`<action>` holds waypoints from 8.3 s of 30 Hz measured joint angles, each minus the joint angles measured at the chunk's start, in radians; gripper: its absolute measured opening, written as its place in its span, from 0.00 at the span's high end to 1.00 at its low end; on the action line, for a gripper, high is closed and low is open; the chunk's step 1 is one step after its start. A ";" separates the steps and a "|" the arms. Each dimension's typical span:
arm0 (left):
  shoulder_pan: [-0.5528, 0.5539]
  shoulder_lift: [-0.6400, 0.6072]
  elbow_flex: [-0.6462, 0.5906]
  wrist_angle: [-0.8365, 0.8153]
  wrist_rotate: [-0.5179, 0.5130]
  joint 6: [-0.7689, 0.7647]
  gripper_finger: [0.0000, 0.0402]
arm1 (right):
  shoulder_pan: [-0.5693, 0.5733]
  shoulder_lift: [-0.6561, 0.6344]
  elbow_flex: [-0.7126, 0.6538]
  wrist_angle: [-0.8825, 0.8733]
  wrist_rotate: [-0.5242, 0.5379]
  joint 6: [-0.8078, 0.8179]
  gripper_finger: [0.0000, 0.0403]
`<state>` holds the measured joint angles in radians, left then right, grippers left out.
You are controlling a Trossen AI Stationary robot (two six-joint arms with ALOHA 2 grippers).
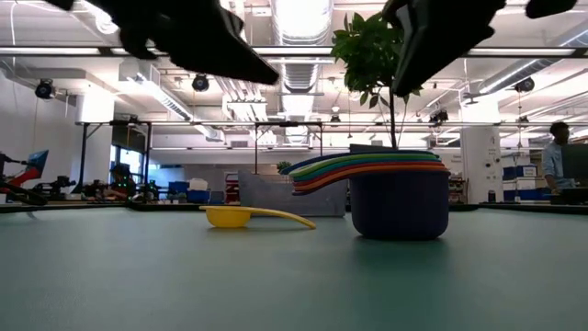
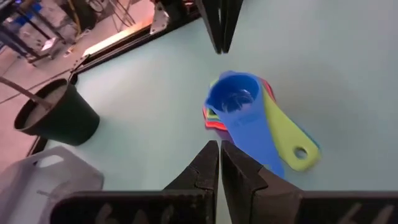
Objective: Nest measuring cups in basket
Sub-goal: Stack the dark blue measuring cup into the green measuring cup, then stack the yellow measuring cup into the blue measuring cup
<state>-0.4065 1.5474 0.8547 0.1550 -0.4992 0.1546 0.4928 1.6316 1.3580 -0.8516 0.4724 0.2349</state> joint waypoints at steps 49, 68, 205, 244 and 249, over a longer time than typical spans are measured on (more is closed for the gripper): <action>0.039 0.303 0.000 0.272 0.124 -0.203 1.00 | 0.011 -0.237 -0.408 0.364 0.000 0.106 0.98; 0.027 0.302 0.000 0.272 0.124 -0.221 1.00 | 0.011 -0.237 -0.406 0.364 0.000 0.106 0.98; 0.099 0.162 0.186 0.009 0.291 0.333 1.00 | 0.123 -0.362 -0.387 0.415 0.054 0.036 0.98; 0.112 0.373 0.199 0.220 0.256 0.349 0.97 | 0.142 -0.366 -0.387 0.415 0.081 0.061 0.98; 0.113 0.373 0.199 0.229 0.256 0.337 0.94 | 0.142 -0.366 -0.387 0.415 0.081 0.063 0.98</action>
<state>-0.2935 1.9202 1.0534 0.3840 -0.2432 0.4914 0.6350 1.2655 0.9710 -0.4362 0.5529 0.2978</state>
